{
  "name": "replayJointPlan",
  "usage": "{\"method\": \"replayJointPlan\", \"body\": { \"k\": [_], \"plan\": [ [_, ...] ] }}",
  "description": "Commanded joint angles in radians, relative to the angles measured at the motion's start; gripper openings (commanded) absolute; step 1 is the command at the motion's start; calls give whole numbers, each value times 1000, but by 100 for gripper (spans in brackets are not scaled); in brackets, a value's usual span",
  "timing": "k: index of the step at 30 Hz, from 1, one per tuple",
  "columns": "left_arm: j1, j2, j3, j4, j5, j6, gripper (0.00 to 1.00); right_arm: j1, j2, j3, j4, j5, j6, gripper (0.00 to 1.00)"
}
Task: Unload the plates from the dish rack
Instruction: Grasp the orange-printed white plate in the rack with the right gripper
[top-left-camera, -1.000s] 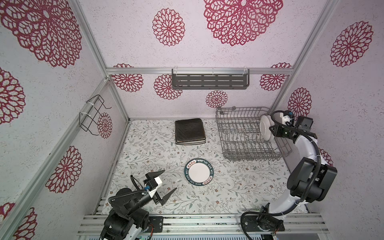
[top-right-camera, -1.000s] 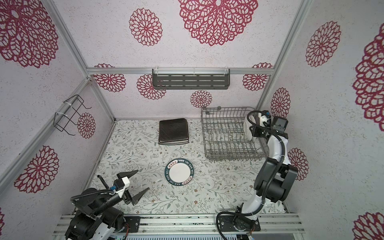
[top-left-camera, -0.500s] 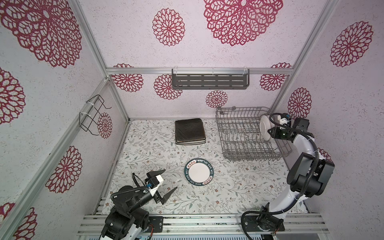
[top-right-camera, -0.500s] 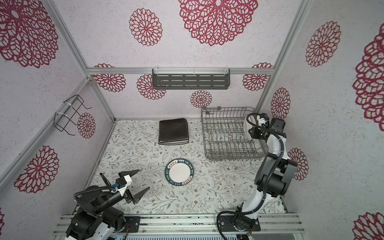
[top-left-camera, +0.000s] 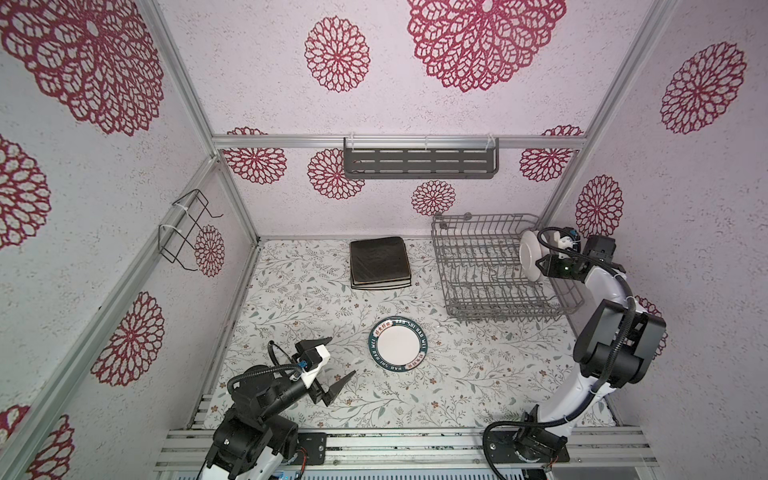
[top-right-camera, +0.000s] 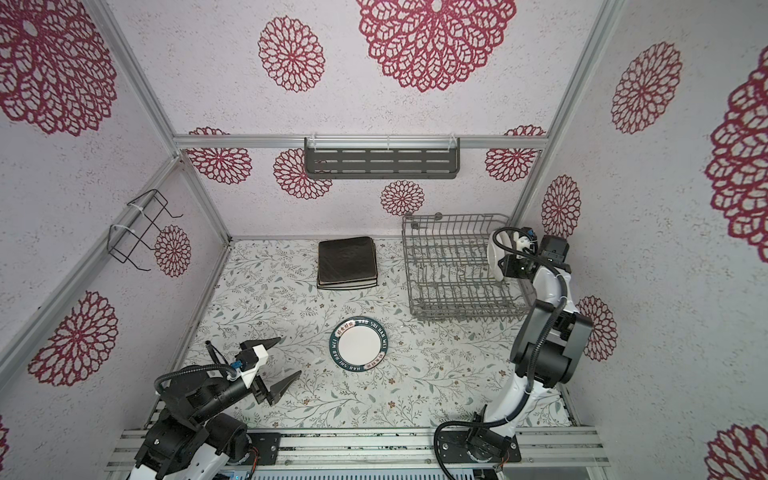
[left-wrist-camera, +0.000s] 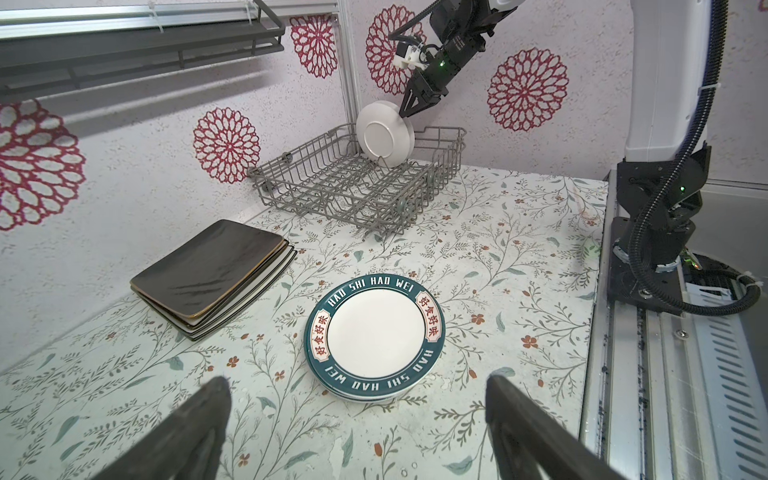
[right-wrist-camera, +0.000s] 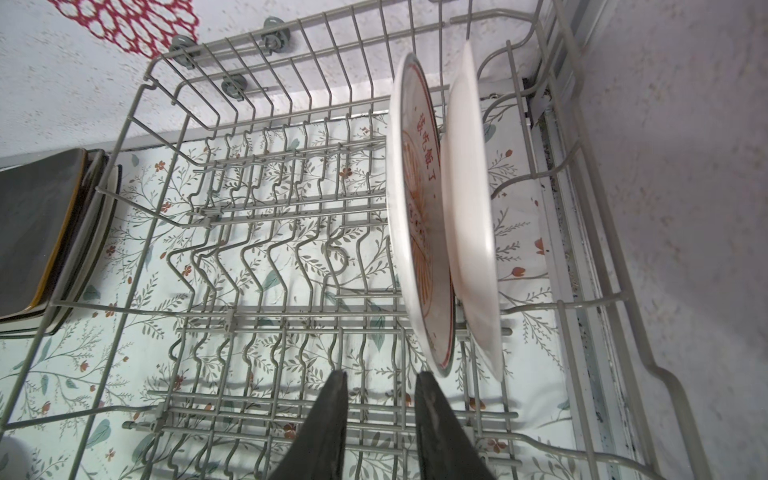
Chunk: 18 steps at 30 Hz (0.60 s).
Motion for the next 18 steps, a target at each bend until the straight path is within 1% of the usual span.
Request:
{"method": "replayJointPlan", "body": {
  "k": [1,4,8,11,18],
  "plan": [
    [-3,14,-13,18,-6,11,97,-4,4,39,9,15,-24,31],
    [-3,22,-13,20,-10,10,97,-4,12,43,16,20,-27,32],
    [-2,29,-13,20,-19,13,97,-4,31,57,18,21,-31,35],
    [-2,31,-15,22,-36,12,97,-4,44,67,16,20,-35,35],
    [-1,46,-15,24,-38,13,97,-3,65,83,23,13,-40,35]
  ]
}}
